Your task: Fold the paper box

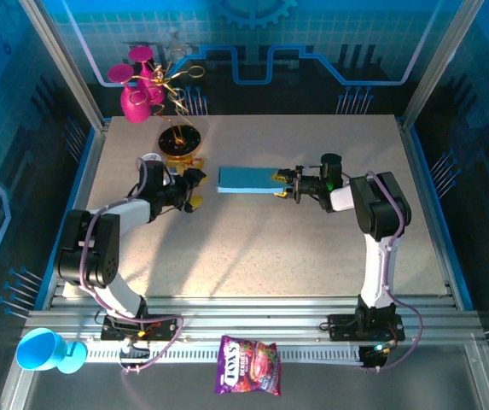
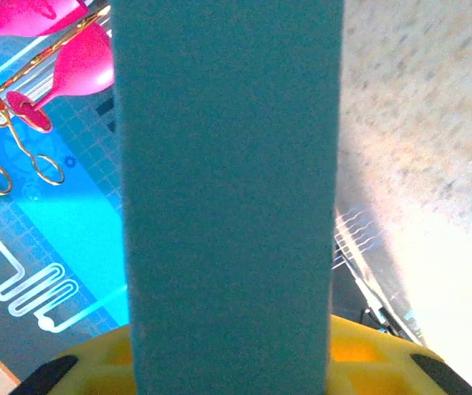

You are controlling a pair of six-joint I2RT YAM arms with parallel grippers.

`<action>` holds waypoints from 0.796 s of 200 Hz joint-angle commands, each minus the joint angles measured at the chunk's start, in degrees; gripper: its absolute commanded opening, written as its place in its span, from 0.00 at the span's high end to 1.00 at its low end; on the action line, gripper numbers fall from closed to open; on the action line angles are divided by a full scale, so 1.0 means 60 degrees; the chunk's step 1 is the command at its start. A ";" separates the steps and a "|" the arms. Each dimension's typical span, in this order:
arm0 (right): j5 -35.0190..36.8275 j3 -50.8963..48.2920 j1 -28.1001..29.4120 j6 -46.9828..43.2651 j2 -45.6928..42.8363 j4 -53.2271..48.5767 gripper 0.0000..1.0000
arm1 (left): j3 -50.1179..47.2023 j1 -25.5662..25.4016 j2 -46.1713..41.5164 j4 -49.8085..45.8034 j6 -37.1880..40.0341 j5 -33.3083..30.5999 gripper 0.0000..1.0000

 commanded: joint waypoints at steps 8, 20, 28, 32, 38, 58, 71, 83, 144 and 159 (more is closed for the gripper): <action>-0.0152 0.0027 -0.0009 -0.0911 -0.0940 -0.1916 0.72 | 0.0443 -0.0354 0.0446 0.1165 -0.1012 -0.0021 0.22; -0.0159 0.0038 0.0013 -0.0919 -0.1000 -0.1997 0.72 | 0.0554 -0.0499 0.0740 0.1448 -0.1402 -0.0006 0.22; -0.0170 0.0052 0.0031 -0.0933 -0.1019 -0.2038 0.72 | 0.0555 -0.0574 0.0926 0.1737 -0.1693 -0.0020 0.22; -0.0174 0.0053 0.0046 -0.0916 -0.1033 -0.2056 0.72 | 0.0541 -0.0617 0.1006 0.1885 -0.1817 -0.0046 0.22; -0.0166 0.0053 0.0044 -0.0926 -0.1039 -0.2093 0.72 | 0.0515 -0.0666 0.1093 0.2060 -0.1998 -0.0096 0.22; -0.0165 0.0086 0.0073 -0.1157 -0.1119 -0.2453 0.72 | 0.0314 -0.0679 0.1179 0.2649 -0.2558 -0.0387 0.22; -0.0132 0.0060 0.0050 -0.1434 -0.1207 -0.2843 0.72 | 0.0151 -0.0661 0.1026 0.2740 -0.2767 -0.0662 0.22; -0.0100 0.0030 0.0024 -0.1564 -0.1262 -0.3000 0.72 | 0.0094 -0.0646 0.0789 0.2503 -0.2794 -0.0850 0.22; -0.0050 0.0140 0.0109 -0.1572 -0.1283 -0.3084 0.72 | 0.0462 -0.1043 0.1102 0.2354 -0.3571 -0.0332 0.25; -0.0038 0.0174 0.0117 -0.1522 -0.1255 -0.3029 0.72 | 0.0483 -0.1182 0.1191 0.2265 -0.3584 -0.0399 0.26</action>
